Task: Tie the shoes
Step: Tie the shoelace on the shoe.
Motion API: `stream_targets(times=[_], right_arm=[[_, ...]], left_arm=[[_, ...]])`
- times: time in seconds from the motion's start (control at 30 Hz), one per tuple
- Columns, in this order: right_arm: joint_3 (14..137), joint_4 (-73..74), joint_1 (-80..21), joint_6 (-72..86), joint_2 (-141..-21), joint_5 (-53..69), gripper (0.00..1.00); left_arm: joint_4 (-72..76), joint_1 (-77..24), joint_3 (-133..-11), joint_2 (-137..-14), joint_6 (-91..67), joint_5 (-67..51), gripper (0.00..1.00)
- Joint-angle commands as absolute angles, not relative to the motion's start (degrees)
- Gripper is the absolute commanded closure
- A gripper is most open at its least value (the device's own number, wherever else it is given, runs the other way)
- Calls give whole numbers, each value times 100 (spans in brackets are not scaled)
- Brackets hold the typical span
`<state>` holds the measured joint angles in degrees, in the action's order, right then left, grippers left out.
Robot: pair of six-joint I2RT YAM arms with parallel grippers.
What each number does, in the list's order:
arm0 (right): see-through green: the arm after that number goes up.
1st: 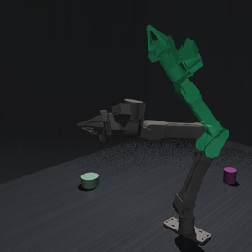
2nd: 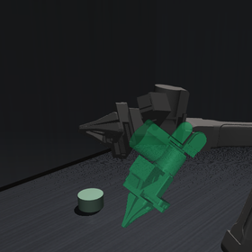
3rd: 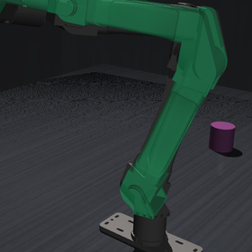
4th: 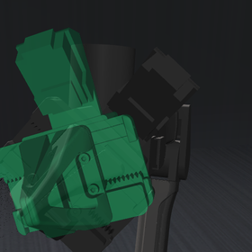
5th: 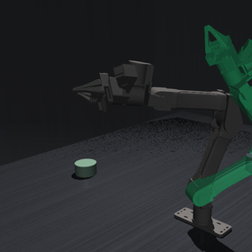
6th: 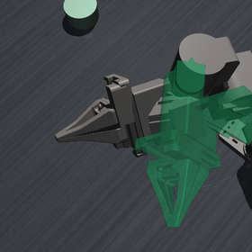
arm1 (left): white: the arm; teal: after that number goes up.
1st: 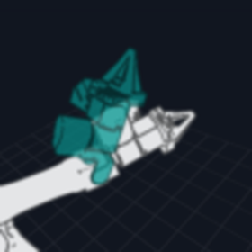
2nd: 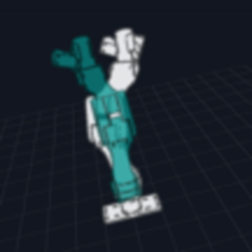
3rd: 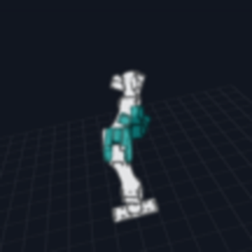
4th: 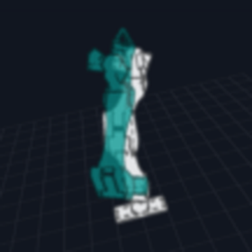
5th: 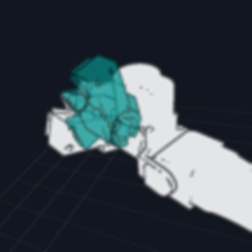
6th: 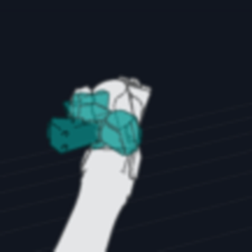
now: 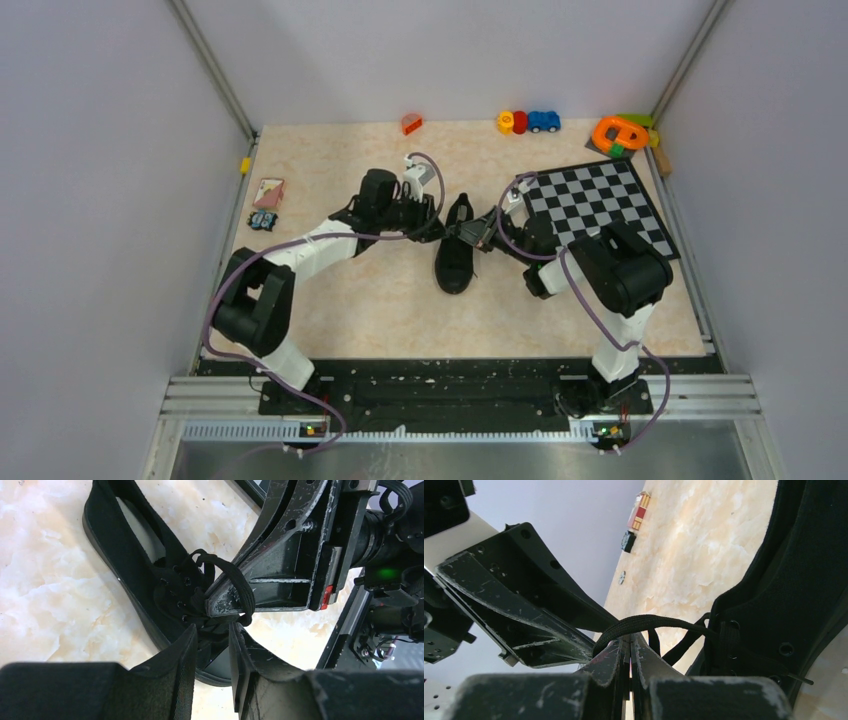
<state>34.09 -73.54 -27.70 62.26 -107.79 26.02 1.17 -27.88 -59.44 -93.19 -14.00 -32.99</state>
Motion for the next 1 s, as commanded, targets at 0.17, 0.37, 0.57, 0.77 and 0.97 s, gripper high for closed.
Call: stream_targets(times=[0.17, 0.37, 0.57, 0.77, 0.97], right_arm=[[3445, -7983, -2786, 6408, -10859, 2664, 100], [3429, -8097, -2786, 6498, -10932, 2664, 100], [3446, -8187, -2786, 6576, -10974, 2654, 100], [3460, -8303, -2786, 6670, -11012, 2655, 100], [3492, -8251, -2785, 6668, -11032, 2632, 100]], left_arm=[[1110, -2797, -5633, -9359, -1886, -3416, 66], [1910, -2808, -5436, -9513, -2275, -3644, 63], [2153, -2809, -5355, -9689, -2435, -3739, 63], [2273, -2807, -5299, -9714, -2496, -3717, 73], [2513, -2802, -5061, -9595, -2598, -3780, 66]])
